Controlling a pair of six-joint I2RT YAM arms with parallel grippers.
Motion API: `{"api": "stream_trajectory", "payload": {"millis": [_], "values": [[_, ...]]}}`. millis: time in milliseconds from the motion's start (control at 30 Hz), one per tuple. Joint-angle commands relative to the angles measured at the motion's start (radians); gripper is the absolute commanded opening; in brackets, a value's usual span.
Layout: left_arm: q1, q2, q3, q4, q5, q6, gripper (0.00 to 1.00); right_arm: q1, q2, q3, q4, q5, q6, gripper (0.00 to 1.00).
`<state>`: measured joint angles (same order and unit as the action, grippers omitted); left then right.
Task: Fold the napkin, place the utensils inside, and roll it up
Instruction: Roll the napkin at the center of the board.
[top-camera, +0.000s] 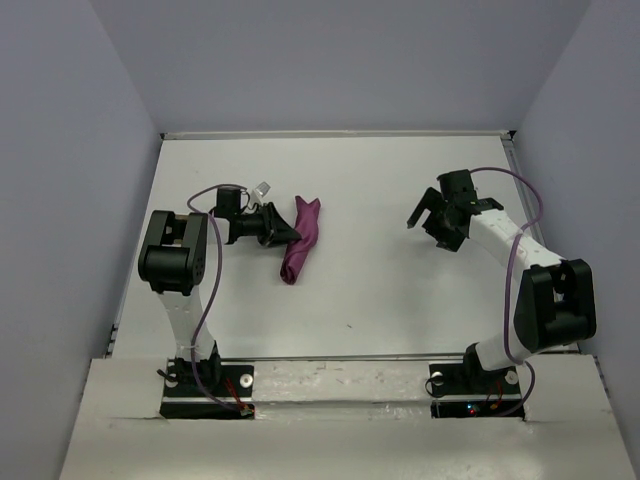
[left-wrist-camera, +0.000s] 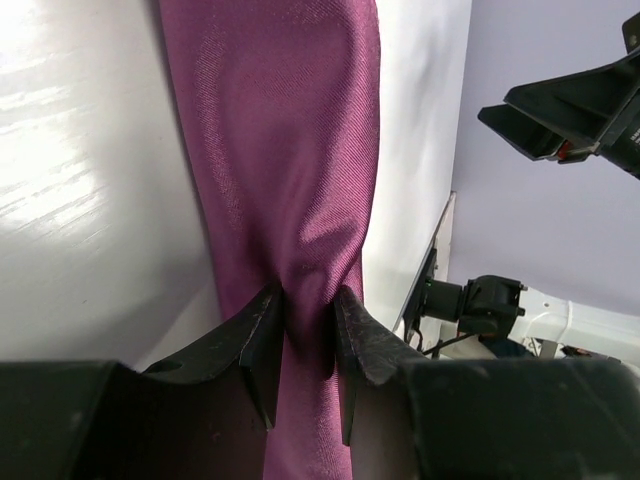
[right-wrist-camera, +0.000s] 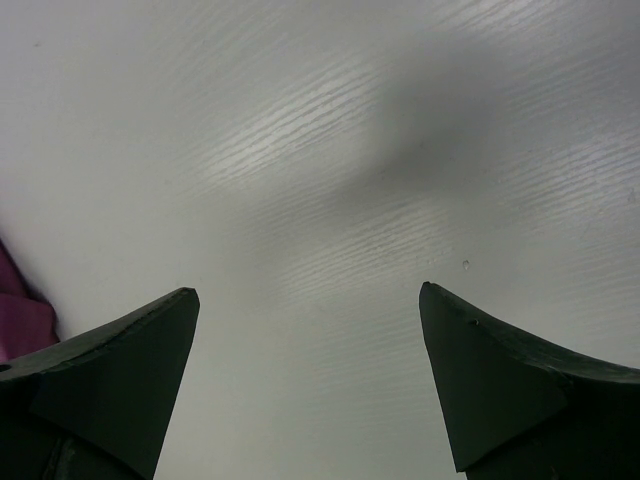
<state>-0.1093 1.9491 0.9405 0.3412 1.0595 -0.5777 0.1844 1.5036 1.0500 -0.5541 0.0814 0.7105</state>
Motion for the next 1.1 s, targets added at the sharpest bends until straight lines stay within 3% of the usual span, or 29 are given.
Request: {"api": "stream_trajectory", "payload": {"millis": [0,333,467,700,1067], "values": [[0.007,-0.009,-0.022,0.007,0.016,0.033,0.00,0.001,-0.011,0.021,0.003,0.003,-0.008,0.98],[-0.084,-0.073,0.058,-0.067,0.023,0.076,0.00,0.001,-0.014,0.022,0.006,0.001,-0.003,0.98],[-0.153,-0.070,0.076,-0.012,0.039,0.024,0.00,0.001,-0.023,0.012,0.005,0.004,0.001,0.98],[-0.250,-0.042,0.090,0.220,0.086,-0.148,0.00,0.001,-0.033,0.005,0.005,0.001,0.001,0.98],[-0.185,0.060,0.004,0.438,0.143,-0.286,0.00,0.010,-0.037,-0.036,0.135,-0.170,0.014,0.94]]}}
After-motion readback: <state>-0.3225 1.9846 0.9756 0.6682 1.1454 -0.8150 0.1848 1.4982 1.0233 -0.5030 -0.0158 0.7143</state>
